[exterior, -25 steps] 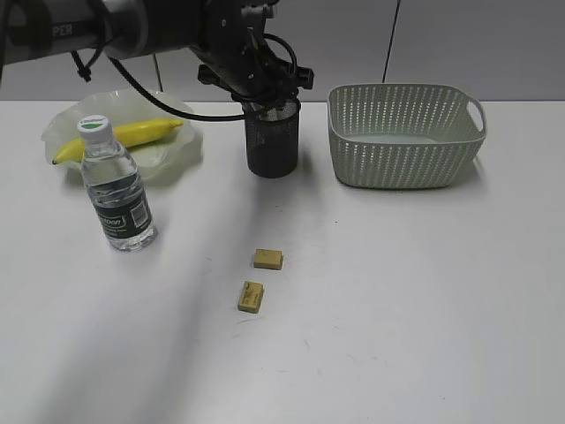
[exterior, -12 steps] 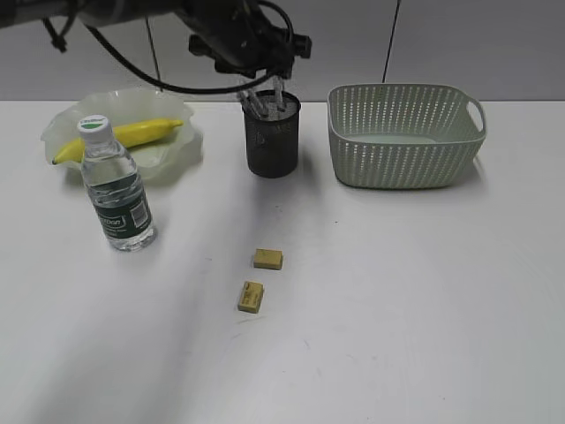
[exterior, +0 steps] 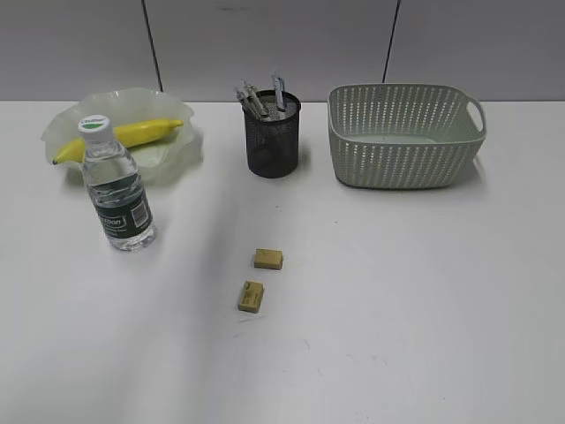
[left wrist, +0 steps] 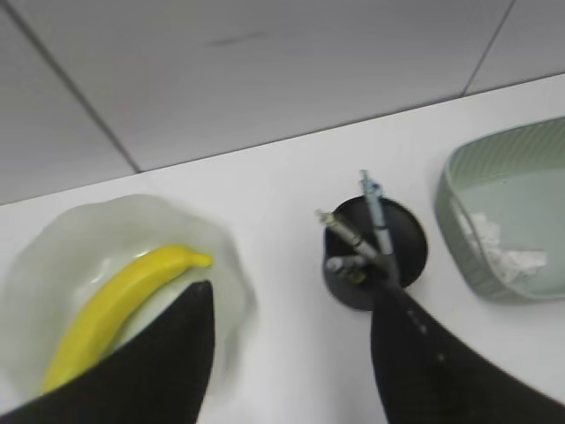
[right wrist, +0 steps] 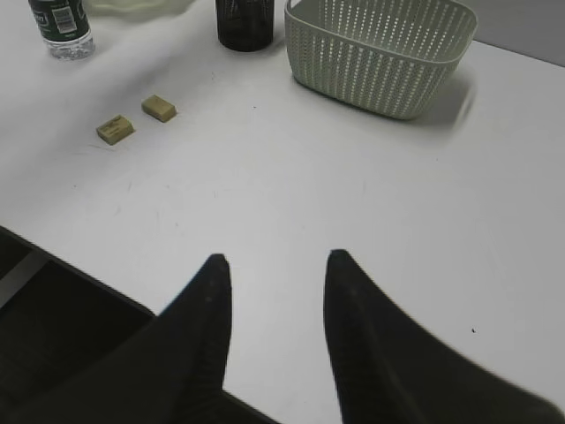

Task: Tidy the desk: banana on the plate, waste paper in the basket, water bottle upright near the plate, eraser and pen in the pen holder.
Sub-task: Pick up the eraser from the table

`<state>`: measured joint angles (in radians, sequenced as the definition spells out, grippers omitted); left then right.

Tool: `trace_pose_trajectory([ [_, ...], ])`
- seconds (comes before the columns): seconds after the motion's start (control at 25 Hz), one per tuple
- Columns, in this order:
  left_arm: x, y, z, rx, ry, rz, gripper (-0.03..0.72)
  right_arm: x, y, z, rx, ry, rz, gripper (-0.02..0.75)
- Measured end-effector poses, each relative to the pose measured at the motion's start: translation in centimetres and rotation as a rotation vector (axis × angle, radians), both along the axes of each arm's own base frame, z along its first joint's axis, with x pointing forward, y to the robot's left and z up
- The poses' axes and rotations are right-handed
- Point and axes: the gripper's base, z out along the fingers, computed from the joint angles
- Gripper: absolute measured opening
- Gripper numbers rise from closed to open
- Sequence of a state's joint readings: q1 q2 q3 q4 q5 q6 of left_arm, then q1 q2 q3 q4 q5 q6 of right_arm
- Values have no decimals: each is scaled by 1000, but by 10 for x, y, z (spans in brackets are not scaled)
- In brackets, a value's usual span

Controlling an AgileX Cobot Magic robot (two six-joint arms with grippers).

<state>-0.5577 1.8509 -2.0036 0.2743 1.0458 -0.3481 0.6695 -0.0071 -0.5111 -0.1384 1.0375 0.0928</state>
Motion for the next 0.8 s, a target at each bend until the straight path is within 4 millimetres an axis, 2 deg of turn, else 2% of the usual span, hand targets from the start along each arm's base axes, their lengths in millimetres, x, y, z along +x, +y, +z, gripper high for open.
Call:
trace_pose_trajectory([
  [0.2, -52, 39, 55, 55, -31, 29, 426, 0, 0, 0, 0, 0, 0, 296],
  [0.32, -87, 57, 76, 11, -60, 14, 426, 0, 0, 0, 0, 0, 0, 297],
  [0.44, -125, 77, 83, -31, -60, -5, 426, 0, 0, 0, 0, 0, 0, 297],
  [0.6, -176, 107, 64, -23, -23, -15, 426, 0, 0, 0, 0, 0, 0, 297],
  [0.8, -238, 146, 9, 22, 48, -16, 426, 0, 0, 0, 0, 0, 0, 296],
])
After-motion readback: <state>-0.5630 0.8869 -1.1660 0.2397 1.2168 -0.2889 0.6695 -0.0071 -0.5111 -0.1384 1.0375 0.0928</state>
